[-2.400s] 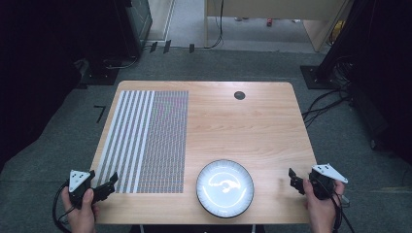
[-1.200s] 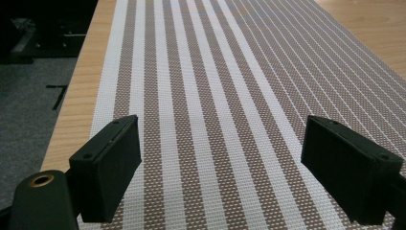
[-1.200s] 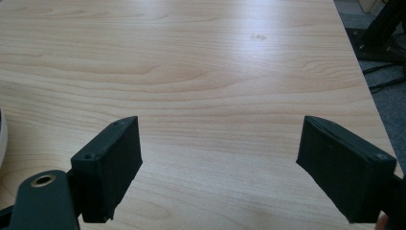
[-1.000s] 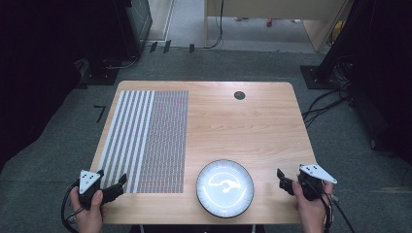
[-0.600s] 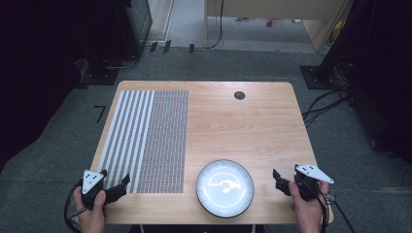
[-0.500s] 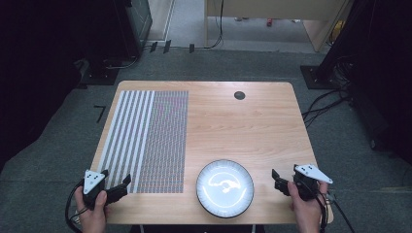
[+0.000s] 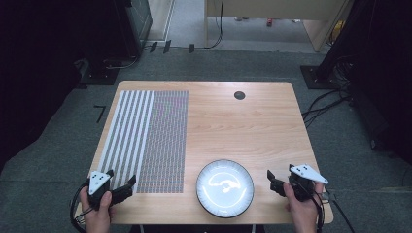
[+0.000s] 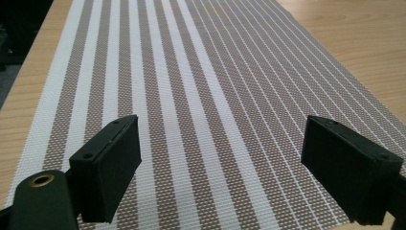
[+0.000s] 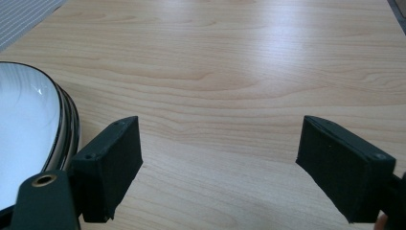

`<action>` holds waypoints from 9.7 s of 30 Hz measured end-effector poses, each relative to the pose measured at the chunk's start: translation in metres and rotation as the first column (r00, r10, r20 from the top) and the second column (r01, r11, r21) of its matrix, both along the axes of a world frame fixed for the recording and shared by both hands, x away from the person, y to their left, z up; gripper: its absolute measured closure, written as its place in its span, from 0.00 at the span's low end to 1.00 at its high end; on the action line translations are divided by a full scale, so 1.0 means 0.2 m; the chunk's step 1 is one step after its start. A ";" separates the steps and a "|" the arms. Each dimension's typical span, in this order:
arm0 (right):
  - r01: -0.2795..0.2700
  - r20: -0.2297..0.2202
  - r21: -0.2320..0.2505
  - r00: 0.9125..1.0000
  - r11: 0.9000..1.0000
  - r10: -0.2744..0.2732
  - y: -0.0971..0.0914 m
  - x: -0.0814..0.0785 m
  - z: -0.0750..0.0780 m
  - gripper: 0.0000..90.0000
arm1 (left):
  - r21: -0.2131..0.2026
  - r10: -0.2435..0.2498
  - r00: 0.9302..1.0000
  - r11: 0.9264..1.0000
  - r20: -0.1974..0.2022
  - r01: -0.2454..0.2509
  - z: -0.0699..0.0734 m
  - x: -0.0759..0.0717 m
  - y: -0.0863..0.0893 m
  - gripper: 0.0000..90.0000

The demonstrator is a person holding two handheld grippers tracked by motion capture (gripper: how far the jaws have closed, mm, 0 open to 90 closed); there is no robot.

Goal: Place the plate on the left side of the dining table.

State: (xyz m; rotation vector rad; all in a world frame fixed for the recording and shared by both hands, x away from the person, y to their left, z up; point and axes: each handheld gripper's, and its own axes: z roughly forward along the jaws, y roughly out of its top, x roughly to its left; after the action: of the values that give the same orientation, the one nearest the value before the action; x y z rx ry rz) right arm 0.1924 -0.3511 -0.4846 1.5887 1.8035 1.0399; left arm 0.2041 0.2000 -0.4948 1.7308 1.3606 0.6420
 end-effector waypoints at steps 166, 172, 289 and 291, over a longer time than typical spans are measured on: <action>-0.018 -0.085 0.279 0.995 0.960 0.044 0.32 -0.02 -0.02 1.00 | -0.113 -0.454 0.883 0.890 -0.116 0.442 0.00 -0.03 -0.90 0.71; -0.020 -0.086 0.286 0.995 0.958 0.047 0.31 -0.02 -0.01 1.00 | -0.113 -0.449 0.886 0.892 -0.116 0.437 0.00 -0.03 -0.89 0.69; -0.042 -0.137 0.529 0.981 0.847 0.134 0.44 0.08 0.05 0.96 | -0.264 -0.300 0.942 0.930 -0.147 0.255 0.12 0.06 -0.75 0.88; -0.047 -0.137 0.531 0.981 0.846 0.140 0.46 0.10 0.07 0.96 | -0.266 -0.292 0.945 0.932 -0.144 0.248 0.14 0.07 -0.73 0.88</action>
State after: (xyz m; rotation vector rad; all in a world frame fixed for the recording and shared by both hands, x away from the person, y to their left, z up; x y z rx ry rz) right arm 0.2124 -0.2593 -0.4706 1.9698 1.8164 1.5941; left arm 0.2183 0.0539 -0.4674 1.7625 1.2306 0.1565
